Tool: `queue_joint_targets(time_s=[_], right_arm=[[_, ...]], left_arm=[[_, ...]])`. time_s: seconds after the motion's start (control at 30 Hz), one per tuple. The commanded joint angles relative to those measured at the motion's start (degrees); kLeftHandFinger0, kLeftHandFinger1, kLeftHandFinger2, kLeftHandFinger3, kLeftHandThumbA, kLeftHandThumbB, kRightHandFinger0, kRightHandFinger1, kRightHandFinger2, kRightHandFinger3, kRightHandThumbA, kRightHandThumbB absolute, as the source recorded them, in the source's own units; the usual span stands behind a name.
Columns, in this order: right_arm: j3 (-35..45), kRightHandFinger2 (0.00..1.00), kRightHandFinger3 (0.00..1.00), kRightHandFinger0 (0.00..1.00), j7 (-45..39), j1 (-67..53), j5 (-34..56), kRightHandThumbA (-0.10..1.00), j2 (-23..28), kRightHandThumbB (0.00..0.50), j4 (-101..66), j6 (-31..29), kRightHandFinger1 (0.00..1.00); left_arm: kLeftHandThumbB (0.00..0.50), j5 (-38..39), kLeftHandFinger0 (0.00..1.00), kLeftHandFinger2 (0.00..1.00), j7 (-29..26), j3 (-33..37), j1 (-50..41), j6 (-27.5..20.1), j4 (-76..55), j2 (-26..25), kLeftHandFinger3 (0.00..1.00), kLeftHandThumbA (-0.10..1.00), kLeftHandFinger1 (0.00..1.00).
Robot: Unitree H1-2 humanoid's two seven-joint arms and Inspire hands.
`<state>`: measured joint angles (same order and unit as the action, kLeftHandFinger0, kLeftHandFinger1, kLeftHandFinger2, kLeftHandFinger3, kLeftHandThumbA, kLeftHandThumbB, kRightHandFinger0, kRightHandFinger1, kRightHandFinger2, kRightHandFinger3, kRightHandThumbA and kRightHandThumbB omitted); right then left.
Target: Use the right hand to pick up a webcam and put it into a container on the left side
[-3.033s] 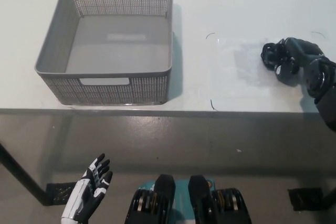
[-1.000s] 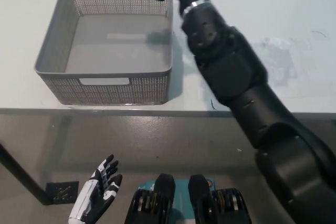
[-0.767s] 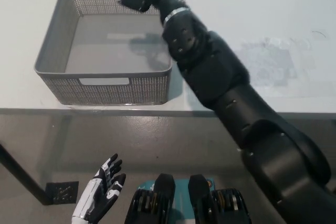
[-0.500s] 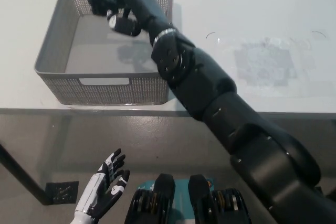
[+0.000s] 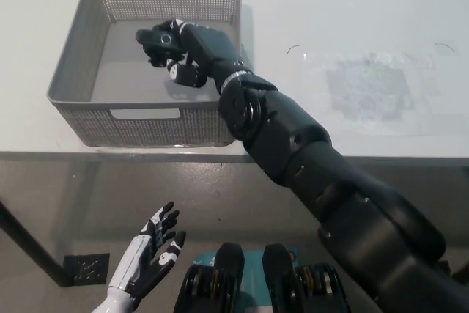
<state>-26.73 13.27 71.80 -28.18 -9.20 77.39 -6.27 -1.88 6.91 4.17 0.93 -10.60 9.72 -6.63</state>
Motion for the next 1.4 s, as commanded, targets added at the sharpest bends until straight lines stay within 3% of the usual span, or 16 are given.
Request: queue_joint_targets(time_s=[0.0,0.07,0.1,0.13,0.17,0.2,0.27,0.33,0.37,0.47,0.6,0.63,0.77,1.1,1.2,1.37], right_arm=[[-1.7,0.89,0.83,0.00,-0.1,2.3,-1.9,-0.10,-0.2,0.176,0.0,-0.9,0.44],[-2.6,0.76,0.74,0.01,-0.7,2.4,-2.4,-0.10,-0.2,0.188,0.2,-0.1,0.41],[-3.2,0.84,0.85,0.25,-1.2,2.6,-2.7,0.20,-0.2,0.217,0.4,1.1,0.56],[-3.2,0.84,0.91,0.42,-2.5,2.8,-2.4,0.34,-0.3,0.244,0.5,1.9,0.64],[-3.0,0.87,0.98,0.47,-4.3,2.9,-1.8,0.39,-0.2,0.247,0.5,2.3,0.68],[-2.8,0.76,0.94,0.47,-4.9,2.9,-1.5,0.46,-0.1,0.262,0.3,2.0,0.61],[-2.4,0.87,0.98,0.59,-5.7,2.9,-1.1,0.56,0.3,0.298,0.2,1.7,0.73],[-1.9,1.00,1.00,0.93,-7.8,3.1,-0.6,0.70,1.0,0.330,0.0,1.2,1.00],[-1.8,1.00,1.00,1.00,-8.4,3.1,-0.5,0.72,1.3,0.341,0.0,0.8,1.00],[-1.9,1.00,1.00,1.00,-10.2,3.2,-0.7,0.86,1.9,0.391,-0.3,0.8,1.00],[-1.5,1.00,1.00,1.00,-11.6,3.4,-0.4,0.93,2.9,0.439,-0.8,0.3,1.00],[-1.2,1.00,1.00,1.00,-12.1,3.5,-0.2,0.99,3.2,0.478,-1.1,0.3,1.00],[0.4,1.00,1.00,1.00,-12.8,3.6,1.1,1.00,4.4,0.497,-3.1,-0.7,1.00],[14.2,1.00,1.00,1.00,-17.9,1.7,11.3,1.00,10.2,0.449,-27.8,0.4,1.00],[16.9,1.00,1.00,1.00,-18.9,2.1,12.6,1.00,11.6,0.474,-34.5,3.2,1.00],[22.1,1.00,1.00,1.00,-21.6,1.2,17.8,1.00,13.2,0.454,-45.1,5.7,1.00]], left_arm=[[0.073,-0.5,1.00,1.00,0.4,0.2,1.4,-0.5,-1.6,-0.5,1.00,0.64,1.00],[0.072,-1.0,1.00,1.00,0.3,0.3,1.4,-0.3,-1.6,-0.6,1.00,0.63,1.00],[0.081,-1.1,1.00,1.00,0.2,0.3,1.4,-0.4,-1.7,-0.6,1.00,0.63,1.00],[0.078,-1.3,1.00,1.00,0.1,0.3,1.3,-0.7,-1.8,-0.6,1.00,0.62,1.00],[0.084,-1.7,1.00,1.00,0.0,0.4,1.2,-0.6,-2.0,-0.7,1.00,0.62,1.00],[0.090,-1.5,1.00,1.00,0.1,0.4,1.2,-0.5,-2.0,-0.6,1.00,0.61,1.00],[0.104,-1.0,1.00,1.00,0.5,0.4,1.2,-0.2,-2.2,-0.7,1.00,0.59,1.00],[0.092,-1.1,1.00,1.00,0.4,0.4,1.3,-0.1,-2.0,-0.7,1.00,0.57,1.00],[0.091,-1.2,1.00,1.00,0.4,0.4,1.3,-0.5,-1.9,-0.7,1.00,0.57,1.00],[0.098,-1.5,1.00,1.00,0.4,0.6,1.4,0.0,-2.1,-0.8,1.00,0.56,1.00],[0.102,-1.6,1.00,1.00,0.4,0.6,1.8,0.1,-2.1,-0.9,1.00,0.54,1.00],[0.107,-1.4,1.00,1.00,0.4,0.6,1.8,0.4,-2.1,-0.9,1.00,0.52,1.00],[0.117,-1.8,1.00,1.00,0.5,0.7,1.6,0.3,-2.3,-1.1,1.00,0.52,1.00],[0.101,-1.5,1.00,1.00,0.8,0.7,2.2,-0.2,-2.0,-1.6,1.00,0.44,1.00],[0.106,-2.2,1.00,1.00,0.5,0.8,1.9,0.2,-2.1,-1.6,1.00,0.45,1.00],[0.110,-2.0,1.00,1.00,0.6,0.9,1.7,0.0,-1.7,-1.5,1.00,0.44,1.00]])
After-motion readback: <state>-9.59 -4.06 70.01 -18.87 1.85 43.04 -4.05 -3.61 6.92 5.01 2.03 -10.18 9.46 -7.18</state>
